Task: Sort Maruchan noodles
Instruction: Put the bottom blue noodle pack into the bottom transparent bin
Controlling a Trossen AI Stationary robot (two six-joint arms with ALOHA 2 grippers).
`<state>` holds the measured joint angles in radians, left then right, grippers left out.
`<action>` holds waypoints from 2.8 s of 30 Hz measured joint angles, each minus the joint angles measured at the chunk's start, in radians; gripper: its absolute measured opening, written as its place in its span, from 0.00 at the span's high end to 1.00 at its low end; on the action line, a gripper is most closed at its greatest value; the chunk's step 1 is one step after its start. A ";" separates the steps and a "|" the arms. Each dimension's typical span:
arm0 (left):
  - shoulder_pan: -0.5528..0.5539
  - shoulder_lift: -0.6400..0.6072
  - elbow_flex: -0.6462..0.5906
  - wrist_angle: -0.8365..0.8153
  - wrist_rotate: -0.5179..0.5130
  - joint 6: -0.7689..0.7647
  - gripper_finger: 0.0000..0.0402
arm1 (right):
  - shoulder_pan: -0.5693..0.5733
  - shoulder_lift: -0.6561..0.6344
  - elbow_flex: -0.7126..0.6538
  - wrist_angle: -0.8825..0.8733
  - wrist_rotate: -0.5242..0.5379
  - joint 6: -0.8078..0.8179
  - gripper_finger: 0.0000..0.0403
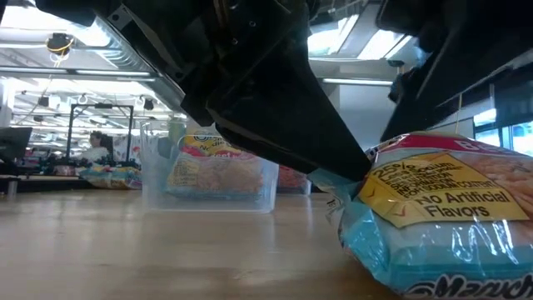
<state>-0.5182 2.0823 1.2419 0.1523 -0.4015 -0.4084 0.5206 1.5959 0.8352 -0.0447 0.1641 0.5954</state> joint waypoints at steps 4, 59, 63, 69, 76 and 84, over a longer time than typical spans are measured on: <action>0.000 0.000 0.000 -0.002 0.000 0.000 0.58 | -0.015 0.019 0.000 0.003 -0.012 0.001 0.07; -0.094 -0.150 0.000 -0.254 -0.083 -0.038 0.58 | -0.069 0.208 -0.001 0.217 -0.282 -0.052 0.86; -0.147 -0.188 0.000 -0.351 -0.130 -0.078 0.58 | -0.069 0.208 -0.001 0.228 -0.303 -0.052 0.90; -0.213 -0.195 0.000 -0.435 -0.167 -0.089 0.58 | -0.069 0.208 -0.001 0.229 -0.306 -0.055 0.91; -0.231 -0.193 -0.027 -0.431 -0.182 -0.089 0.58 | -0.068 0.200 0.006 0.223 -0.269 -0.094 0.94; -0.217 -0.191 -0.039 -0.420 -0.221 -0.090 0.58 | -0.068 0.135 0.070 0.098 -0.204 -0.180 1.00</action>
<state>-0.7351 1.8912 1.2034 -0.2681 -0.6229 -0.4979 0.4522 1.7312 0.9048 0.0530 -0.0401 0.4152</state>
